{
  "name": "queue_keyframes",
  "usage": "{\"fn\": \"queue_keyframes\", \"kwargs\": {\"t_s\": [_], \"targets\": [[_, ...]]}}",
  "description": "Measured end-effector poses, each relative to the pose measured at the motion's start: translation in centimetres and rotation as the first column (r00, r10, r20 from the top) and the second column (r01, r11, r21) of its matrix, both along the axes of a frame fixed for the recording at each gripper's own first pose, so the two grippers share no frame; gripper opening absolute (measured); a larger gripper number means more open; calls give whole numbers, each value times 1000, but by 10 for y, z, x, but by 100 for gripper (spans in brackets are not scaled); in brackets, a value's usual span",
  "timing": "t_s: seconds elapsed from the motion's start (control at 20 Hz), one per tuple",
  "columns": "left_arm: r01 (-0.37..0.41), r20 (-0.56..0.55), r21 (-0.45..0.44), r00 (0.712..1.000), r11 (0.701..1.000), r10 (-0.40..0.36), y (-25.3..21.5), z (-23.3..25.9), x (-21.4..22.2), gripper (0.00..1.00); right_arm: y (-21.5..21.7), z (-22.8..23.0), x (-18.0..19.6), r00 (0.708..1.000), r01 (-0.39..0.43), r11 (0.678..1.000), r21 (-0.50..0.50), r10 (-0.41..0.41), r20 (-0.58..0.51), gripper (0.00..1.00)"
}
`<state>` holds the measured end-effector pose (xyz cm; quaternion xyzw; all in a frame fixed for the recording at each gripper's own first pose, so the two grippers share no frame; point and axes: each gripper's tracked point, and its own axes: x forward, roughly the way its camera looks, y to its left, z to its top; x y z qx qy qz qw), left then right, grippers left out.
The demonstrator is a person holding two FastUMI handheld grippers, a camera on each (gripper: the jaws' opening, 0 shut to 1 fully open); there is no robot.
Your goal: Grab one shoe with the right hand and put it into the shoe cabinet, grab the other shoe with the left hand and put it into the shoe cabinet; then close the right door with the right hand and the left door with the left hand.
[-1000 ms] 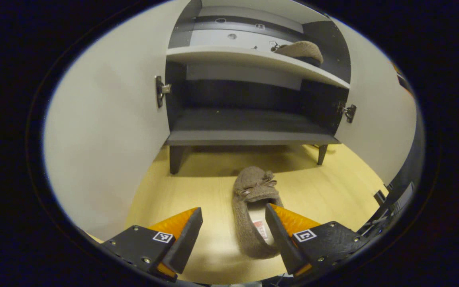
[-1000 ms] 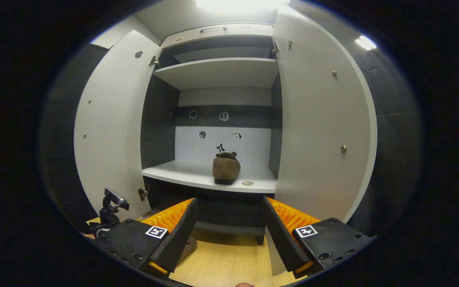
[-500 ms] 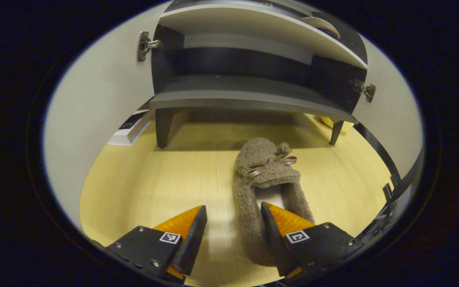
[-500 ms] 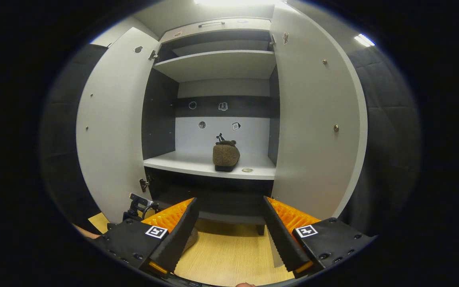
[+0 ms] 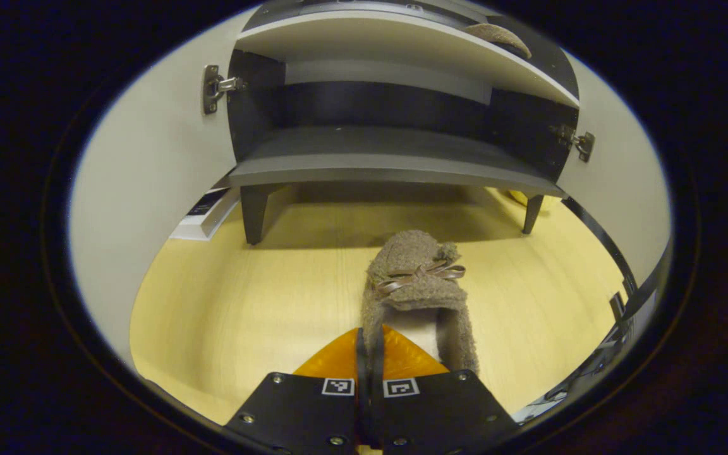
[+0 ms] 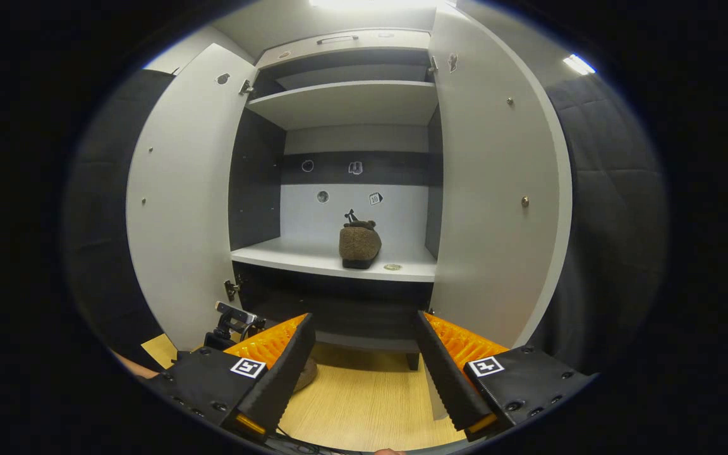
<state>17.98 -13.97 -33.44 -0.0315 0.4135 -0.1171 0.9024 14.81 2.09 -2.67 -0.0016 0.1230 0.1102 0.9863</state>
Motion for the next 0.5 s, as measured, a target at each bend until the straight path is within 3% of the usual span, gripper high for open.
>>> {"fn": "queue_keyframes", "kwargs": {"t_s": [0.05,0.5], "targets": [[-4,24,5,1000,1000,4,5,7,3,1,0,2,-1,1000,1,1000,-1,-1,4,100],[-80,223,-122,969,989,106,5,98,34,1,3,6,-9,1000,-15,1000,-1,15,16,100]]}}
